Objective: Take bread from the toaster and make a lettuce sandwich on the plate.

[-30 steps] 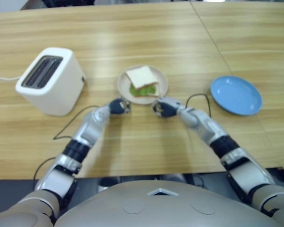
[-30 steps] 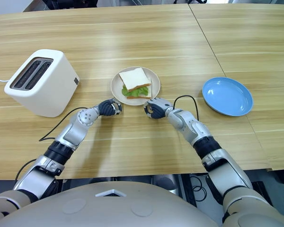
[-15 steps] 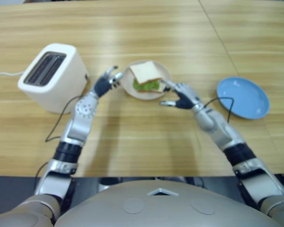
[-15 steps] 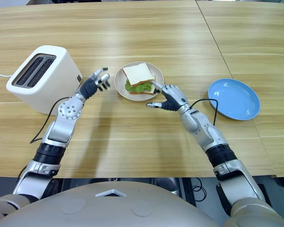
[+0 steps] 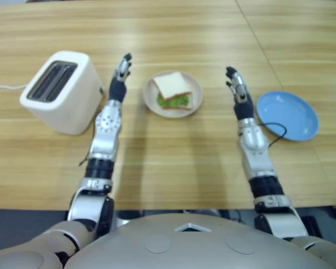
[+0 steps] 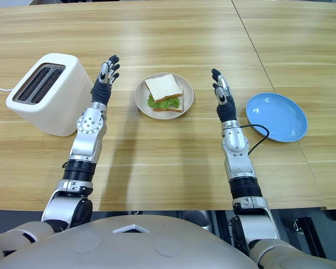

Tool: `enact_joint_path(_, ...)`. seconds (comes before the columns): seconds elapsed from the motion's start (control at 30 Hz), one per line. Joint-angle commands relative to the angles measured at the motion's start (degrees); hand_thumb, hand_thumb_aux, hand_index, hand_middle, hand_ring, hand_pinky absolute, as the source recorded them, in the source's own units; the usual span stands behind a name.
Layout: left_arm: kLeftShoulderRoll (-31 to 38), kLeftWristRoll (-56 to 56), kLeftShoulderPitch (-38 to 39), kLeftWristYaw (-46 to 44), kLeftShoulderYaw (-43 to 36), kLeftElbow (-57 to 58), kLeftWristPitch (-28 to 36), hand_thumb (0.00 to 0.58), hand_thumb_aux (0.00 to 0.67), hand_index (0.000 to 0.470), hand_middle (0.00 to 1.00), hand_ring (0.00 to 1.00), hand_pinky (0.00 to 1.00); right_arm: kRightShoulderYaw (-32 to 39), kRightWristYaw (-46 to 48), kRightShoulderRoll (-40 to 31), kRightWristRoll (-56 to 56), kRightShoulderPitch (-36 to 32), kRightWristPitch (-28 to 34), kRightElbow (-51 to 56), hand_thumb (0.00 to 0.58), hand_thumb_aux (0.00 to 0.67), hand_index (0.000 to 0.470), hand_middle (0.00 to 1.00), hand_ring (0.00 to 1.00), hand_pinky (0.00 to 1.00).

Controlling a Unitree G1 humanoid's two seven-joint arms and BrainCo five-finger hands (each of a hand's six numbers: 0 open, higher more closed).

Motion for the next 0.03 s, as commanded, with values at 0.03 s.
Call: enact_joint_path(0.03,-0.45,-1.90,0.69,-0.47,0.87,1.02,-1.03,0.000,0.000,0.000,0.00,0.00,0.00,-0.92,1.36,0.72,0.52,-0.06,1.20,0.33,0.000,0.000,0.000,0.00,0.00,0.00)
